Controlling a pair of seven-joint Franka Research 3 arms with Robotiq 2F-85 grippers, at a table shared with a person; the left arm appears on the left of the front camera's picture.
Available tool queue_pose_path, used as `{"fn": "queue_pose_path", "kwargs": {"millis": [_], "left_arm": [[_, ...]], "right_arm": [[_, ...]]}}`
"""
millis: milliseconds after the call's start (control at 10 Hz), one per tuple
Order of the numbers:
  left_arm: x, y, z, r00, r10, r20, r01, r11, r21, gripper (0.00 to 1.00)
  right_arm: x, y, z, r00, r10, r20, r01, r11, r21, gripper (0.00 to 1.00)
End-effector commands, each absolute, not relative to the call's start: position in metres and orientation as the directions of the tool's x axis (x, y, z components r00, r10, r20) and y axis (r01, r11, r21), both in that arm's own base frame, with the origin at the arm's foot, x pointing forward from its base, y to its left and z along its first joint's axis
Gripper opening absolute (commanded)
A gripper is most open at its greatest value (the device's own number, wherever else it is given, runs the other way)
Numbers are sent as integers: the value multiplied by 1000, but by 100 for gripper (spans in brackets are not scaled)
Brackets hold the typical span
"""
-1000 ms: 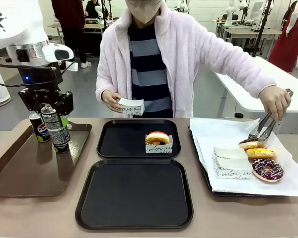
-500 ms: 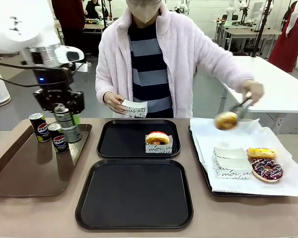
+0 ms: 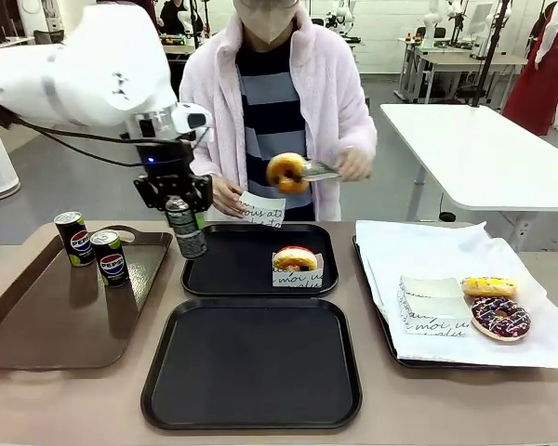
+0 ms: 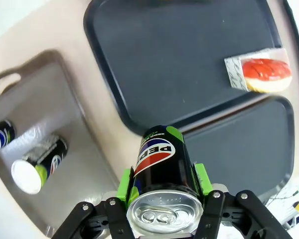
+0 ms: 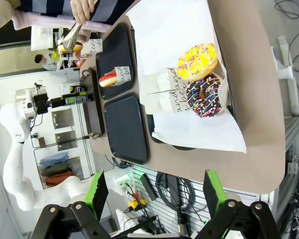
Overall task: Set up donuts and drinks on trays.
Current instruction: Pick up one Pepsi coke and place it on the Flat Tray.
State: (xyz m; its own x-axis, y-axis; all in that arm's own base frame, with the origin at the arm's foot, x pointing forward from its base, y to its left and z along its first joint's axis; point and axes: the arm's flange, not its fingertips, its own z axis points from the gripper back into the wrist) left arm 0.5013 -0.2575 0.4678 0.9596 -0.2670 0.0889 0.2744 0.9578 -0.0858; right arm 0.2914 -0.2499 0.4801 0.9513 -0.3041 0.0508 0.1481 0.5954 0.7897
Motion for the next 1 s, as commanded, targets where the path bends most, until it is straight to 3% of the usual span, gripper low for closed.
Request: {"fn": "queue_pose_path", "kwargs": {"millis": [0,500,900], "left_arm": [[518,-279,463,963,-246,109,252,966,-53,58],[535,-290,434,964,-261,42,263,964,-43,58],[429,-169,501,918,-396,-32,386,909,-160,58]], "right_arm": [[291,-249,480,953,-300,48,147,593,791,100],[291,-249,480,953,-300,48,147,593,791,100],[291,-249,480,953,-300,48,147,593,791,100]]}}
